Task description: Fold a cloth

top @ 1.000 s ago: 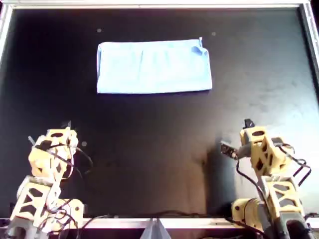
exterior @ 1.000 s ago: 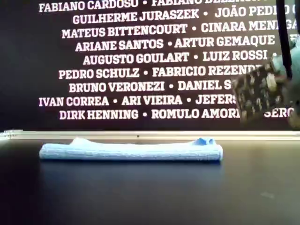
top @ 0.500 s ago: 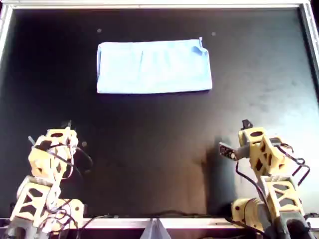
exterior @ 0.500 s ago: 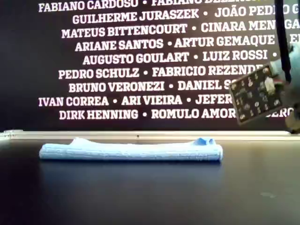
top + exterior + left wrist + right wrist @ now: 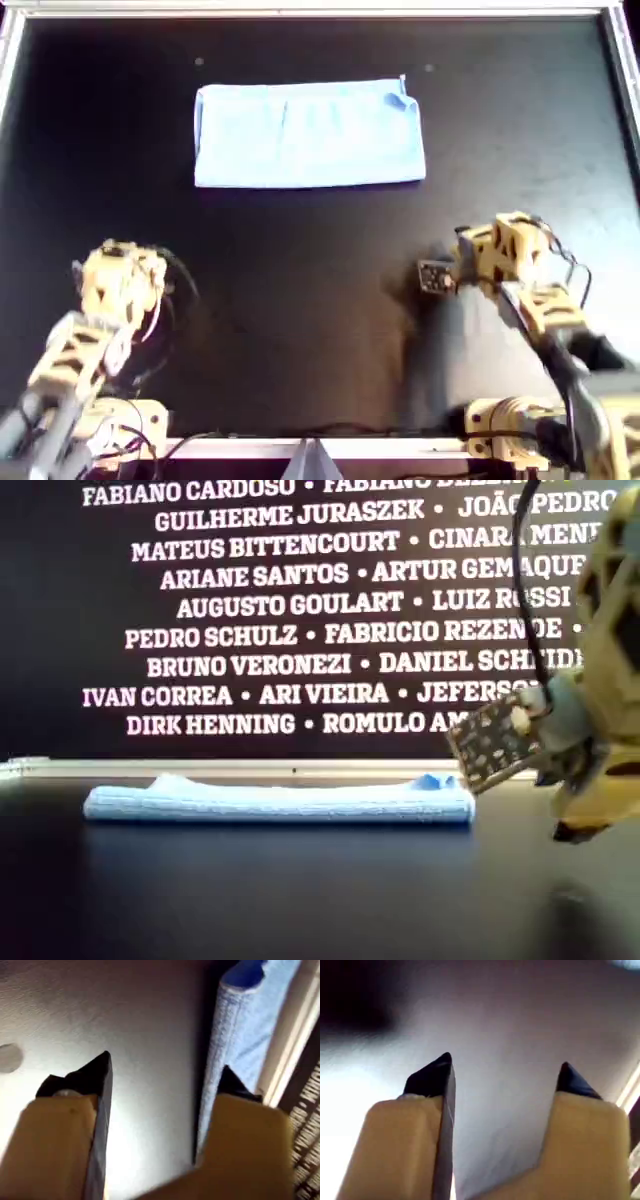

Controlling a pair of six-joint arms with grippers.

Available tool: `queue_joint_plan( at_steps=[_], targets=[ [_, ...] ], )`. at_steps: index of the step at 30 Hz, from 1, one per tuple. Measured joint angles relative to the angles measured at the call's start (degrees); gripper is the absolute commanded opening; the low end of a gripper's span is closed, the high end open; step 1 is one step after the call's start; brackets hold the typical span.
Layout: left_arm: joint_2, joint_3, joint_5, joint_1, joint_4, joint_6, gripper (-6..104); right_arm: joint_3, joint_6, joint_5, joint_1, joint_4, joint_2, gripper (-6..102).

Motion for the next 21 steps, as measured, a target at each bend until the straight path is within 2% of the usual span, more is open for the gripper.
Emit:
queue_joint_plan(
  at_steps=[2,4,9,11,14,17,18,21],
  targets=[
    [-10.5,-6.2,0.0,0.0,-0.2,0.0,95,-2.9,0.09,0.0,2.1,0.0,-2.1,94],
    [-20.4,-12.2,0.0,0.0,-0.2,0.0,97,-4.9,0.97,0.2,4.0,-0.1,-4.5,95],
    [-38.9,-27.3,-0.1,0.0,-0.9,-0.4,98,-11.2,5.01,0.3,6.6,-0.1,-10.5,95],
    [-43.2,-32.2,-0.4,0.0,-1.0,-0.3,98,-14.8,5.80,0.6,6.2,0.5,-12.9,95],
    [-48.1,-37.9,-0.4,-0.5,-1.0,-0.3,98,-21.0,5.98,0.6,7.1,4.1,-17.9,95],
    [-52.1,-42.6,-0.3,-2.5,-1.2,-0.3,98,-28.6,5.98,0.1,7.6,10.0,-23.3,95],
    [-53.6,-44.2,-0.3,-3.2,-1.4,-0.3,98,-31.2,5.98,0.9,7.6,12.0,-24.9,95],
    [-57.5,-49.1,-0.3,-5.2,-1.4,-0.3,98,-39.8,6.24,0.8,7.0,16.9,-29.7,95]
  ],
)
